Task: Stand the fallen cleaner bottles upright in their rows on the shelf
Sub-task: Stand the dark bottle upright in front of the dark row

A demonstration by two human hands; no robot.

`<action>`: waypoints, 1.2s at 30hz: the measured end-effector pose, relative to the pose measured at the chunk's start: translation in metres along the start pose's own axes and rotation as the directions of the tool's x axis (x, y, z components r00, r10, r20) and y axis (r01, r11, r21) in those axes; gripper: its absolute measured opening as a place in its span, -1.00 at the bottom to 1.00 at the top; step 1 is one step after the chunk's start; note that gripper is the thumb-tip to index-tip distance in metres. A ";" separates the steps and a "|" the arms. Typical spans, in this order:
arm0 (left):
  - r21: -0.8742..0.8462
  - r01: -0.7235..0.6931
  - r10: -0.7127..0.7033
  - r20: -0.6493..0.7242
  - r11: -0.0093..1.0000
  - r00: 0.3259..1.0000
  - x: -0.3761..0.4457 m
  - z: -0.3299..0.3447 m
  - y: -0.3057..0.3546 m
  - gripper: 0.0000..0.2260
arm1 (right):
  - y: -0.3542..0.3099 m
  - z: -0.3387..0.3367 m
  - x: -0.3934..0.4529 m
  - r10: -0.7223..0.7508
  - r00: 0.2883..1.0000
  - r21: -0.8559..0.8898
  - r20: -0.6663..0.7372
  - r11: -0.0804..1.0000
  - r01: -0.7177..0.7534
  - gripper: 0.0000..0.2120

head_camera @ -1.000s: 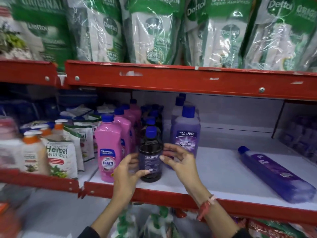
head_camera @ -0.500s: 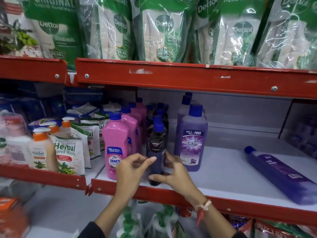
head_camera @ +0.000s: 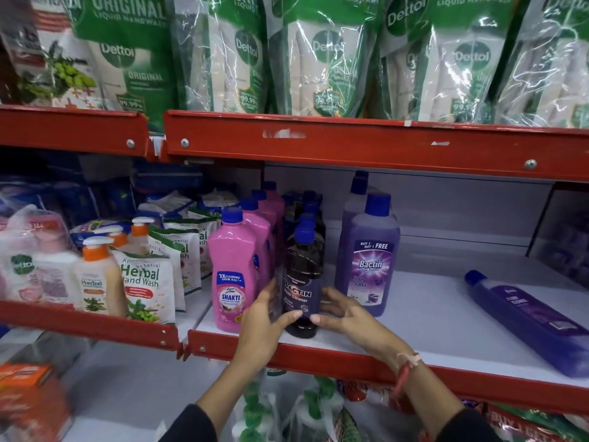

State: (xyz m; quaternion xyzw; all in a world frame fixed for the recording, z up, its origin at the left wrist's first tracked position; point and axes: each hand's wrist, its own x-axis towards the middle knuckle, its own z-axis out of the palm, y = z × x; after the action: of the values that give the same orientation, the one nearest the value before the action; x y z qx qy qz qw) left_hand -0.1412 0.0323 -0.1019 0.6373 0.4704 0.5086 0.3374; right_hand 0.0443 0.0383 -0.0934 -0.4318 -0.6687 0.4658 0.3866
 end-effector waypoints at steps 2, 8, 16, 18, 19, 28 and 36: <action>0.045 -0.014 0.014 -0.008 0.999 1.000 0.001 0.001 -0.002 -0.42 | 0.002 -0.004 0.000 0.029 0.999 0.033 0.023 0.999 -0.030 -0.54; 0.171 -0.074 0.104 -0.171 0.982 0.980 -0.009 0.004 -0.006 -0.50 | 0.007 0.000 0.001 -0.009 0.991 -0.071 -0.135 0.998 -0.001 -0.58; 0.242 -0.090 0.134 -0.172 0.966 0.976 -0.012 0.004 -0.013 -0.52 | 0.001 0.008 -0.010 -0.127 0.967 -0.298 -0.222 0.953 0.056 -0.61; 0.281 -0.117 0.169 -0.171 0.953 0.971 -0.020 0.006 -0.011 -0.50 | 0.000 0.006 -0.018 -0.137 0.964 -0.318 -0.229 0.946 0.059 -0.64; 0.289 -0.125 0.180 -0.172 0.949 0.969 -0.024 0.006 -0.010 -0.48 | 0.000 0.005 -0.022 -0.144 0.961 -0.327 -0.238 0.943 0.060 -0.66; 0.325 -0.391 0.459 -0.169 0.861 0.872 -0.045 0.045 0.022 -0.81 | -0.010 -0.046 -0.067 -0.199 0.911 -0.219 -0.361 0.968 0.125 -0.81; 0.170 -0.377 0.314 0.309 0.910 0.898 -0.021 0.180 0.073 -0.80 | -0.005 -0.167 -0.132 -0.290 0.716 -0.507 -0.635 0.856 -0.102 -0.89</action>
State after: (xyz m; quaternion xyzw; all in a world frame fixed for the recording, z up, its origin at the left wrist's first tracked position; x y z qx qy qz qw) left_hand 0.0507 -0.0025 -0.0882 0.8095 0.3520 0.4106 0.2284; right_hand 0.2403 -0.0377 -0.0588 -0.6235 -0.5951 0.0565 0.5039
